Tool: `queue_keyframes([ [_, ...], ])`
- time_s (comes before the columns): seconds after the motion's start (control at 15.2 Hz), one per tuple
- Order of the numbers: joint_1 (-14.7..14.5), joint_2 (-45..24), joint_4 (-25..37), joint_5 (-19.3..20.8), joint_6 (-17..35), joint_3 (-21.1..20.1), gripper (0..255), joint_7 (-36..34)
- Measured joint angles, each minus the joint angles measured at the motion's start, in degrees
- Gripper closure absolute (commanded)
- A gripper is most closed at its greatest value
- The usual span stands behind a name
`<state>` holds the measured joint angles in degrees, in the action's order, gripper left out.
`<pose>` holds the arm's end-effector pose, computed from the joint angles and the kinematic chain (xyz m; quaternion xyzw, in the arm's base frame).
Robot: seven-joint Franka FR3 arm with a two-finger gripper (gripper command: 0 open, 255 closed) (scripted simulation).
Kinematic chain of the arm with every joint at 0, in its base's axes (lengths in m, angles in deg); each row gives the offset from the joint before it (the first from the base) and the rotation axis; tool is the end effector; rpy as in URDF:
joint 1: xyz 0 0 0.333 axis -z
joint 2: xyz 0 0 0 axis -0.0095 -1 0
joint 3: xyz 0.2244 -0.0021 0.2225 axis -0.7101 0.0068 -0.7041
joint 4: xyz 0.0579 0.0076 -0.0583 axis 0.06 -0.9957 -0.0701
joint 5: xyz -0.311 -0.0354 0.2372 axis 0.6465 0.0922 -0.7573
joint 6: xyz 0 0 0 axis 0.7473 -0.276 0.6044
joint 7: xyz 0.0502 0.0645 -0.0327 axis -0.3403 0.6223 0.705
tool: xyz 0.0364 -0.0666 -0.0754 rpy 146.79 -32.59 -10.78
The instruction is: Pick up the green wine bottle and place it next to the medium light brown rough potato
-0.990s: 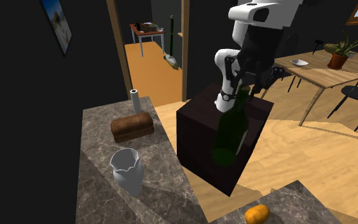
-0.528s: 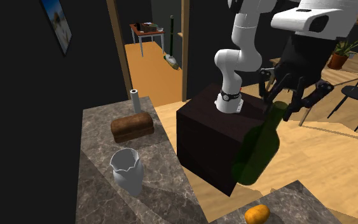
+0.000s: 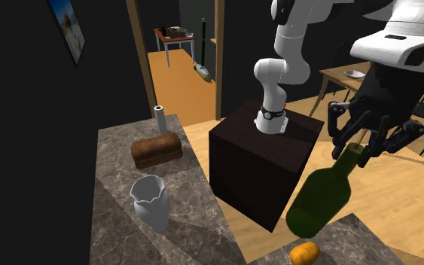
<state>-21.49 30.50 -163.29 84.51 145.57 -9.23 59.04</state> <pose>0.5465 0.3465 0.5950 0.9882 0.1236 0.0887 0.0193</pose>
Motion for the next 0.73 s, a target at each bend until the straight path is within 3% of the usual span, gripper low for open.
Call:
queue_keyframes([
  [0.73,0.6,0.9,-9.9,0.0,8.9,0.2,255,-1.0],
])
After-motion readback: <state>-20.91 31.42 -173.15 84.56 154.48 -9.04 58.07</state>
